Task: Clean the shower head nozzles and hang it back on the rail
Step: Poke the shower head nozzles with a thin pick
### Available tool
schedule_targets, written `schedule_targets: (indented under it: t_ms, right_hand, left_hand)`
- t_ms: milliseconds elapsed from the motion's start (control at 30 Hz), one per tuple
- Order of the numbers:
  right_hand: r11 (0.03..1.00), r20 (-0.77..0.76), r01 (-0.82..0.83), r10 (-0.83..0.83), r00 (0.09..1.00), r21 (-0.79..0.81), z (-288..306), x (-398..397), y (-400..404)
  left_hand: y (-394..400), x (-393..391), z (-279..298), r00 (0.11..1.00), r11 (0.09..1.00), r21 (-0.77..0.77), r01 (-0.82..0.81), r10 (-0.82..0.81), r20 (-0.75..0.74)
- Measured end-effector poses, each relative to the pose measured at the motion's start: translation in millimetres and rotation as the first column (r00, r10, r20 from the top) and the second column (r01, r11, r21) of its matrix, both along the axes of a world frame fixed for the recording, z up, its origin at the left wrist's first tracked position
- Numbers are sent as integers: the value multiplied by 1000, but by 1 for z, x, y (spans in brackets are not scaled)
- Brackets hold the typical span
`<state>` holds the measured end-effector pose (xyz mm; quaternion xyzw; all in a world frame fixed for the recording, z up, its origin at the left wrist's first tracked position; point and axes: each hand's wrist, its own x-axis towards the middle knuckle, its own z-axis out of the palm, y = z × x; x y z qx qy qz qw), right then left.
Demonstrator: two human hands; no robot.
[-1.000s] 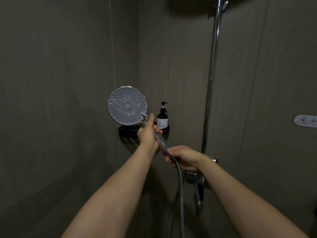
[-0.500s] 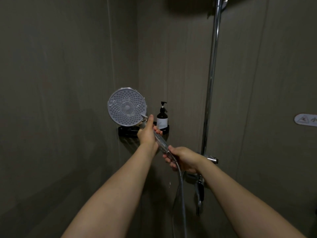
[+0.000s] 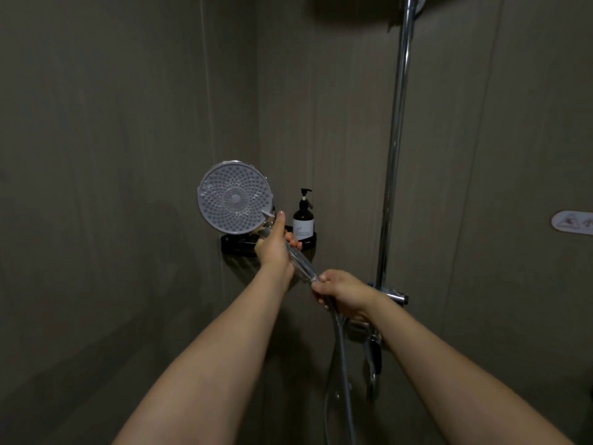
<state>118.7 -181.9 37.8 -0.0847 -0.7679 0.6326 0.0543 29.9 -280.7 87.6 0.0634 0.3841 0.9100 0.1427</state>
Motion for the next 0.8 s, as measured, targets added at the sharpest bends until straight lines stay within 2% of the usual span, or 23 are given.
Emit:
schedule_targets:
  t_ms: [67,167,200,367,533,700,733,800]
  right_hand:
    - [999,-28,34,-33,999,42,-2,0,0]
    - [991,-16,-42,40,999,-127,-1,3,1]
    - [990,-11,-61,61,998,-130,-1,4,1]
    - [998,-63,50,-47,997,42,-4,3,1]
    - [998,-66,-16,12,998,-61,-5,4,-2]
    - [997,-74,69,-66,995,44,-5,4,-6]
    - [998,-78,62,-60,995,26,-6,3,-5]
    - [993,-84,-7,-3,996,-120,-7,1,-5]
  left_hand:
    - [0,1,1,1000,1000,7,-6,6,-2]
    - [0,3,1,1000,1000,-1,-4,4,-8]
    - [0,4,1,1000,1000,-7,-2,2,-10]
    - [1,5,0,1000,1000,-8,-13,13,-12]
    - [-1,4,-1,1000,1000,-8,2,-2,-16]
    - [-3,5,-3,1000,1000,-5,-13,13,-14]
    - [-3,5,-3,1000,1000,-2,-10,10,-12]
    - [-4,4,-2,1000,1000,-3,2,-2,-15]
